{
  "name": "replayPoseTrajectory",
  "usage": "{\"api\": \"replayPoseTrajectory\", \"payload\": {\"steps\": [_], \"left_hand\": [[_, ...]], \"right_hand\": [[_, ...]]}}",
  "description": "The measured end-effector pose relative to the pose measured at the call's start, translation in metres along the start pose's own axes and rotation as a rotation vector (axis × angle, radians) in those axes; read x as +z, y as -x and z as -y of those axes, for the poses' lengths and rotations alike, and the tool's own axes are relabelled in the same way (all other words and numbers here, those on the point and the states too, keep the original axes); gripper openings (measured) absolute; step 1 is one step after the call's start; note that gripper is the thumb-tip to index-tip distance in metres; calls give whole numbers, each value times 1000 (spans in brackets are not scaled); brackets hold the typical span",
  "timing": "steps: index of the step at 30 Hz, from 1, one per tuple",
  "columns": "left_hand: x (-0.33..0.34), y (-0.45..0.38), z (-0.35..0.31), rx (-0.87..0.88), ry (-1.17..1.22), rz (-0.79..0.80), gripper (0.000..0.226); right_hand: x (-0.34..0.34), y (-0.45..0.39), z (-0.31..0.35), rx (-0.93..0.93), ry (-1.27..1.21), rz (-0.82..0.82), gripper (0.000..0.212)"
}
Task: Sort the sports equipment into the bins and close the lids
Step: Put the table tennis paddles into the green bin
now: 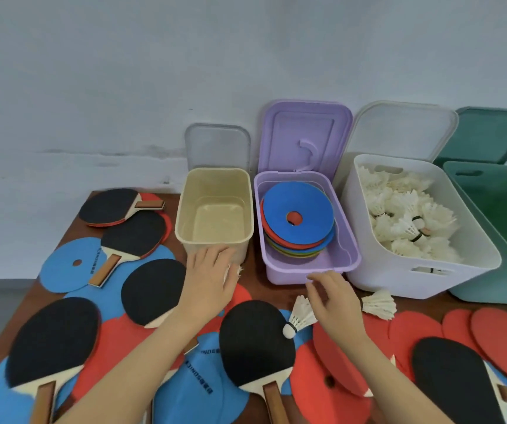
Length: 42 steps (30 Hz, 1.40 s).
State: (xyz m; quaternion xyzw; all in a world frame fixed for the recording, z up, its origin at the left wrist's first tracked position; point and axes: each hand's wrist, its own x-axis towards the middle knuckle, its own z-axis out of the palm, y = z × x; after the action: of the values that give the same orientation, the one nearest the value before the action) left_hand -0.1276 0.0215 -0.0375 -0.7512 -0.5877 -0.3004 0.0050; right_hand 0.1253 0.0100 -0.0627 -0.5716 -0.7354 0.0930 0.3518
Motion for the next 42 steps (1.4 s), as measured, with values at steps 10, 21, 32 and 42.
{"api": "replayPoseTrajectory", "payload": {"steps": [10,21,32,42], "left_hand": [[54,25,28,-290,-119,519,66],[87,25,29,-309,123,461,59],[88,36,33,-235,195,359,51],[20,10,-5,-85,254,-3,54]], "right_hand": [[24,26,-19,142,321,748,63],[28,28,-23,-158,388,594,37],[29,38,-25,-83,385,546,30],[-4,14,9,-85,141,125,32]]}}
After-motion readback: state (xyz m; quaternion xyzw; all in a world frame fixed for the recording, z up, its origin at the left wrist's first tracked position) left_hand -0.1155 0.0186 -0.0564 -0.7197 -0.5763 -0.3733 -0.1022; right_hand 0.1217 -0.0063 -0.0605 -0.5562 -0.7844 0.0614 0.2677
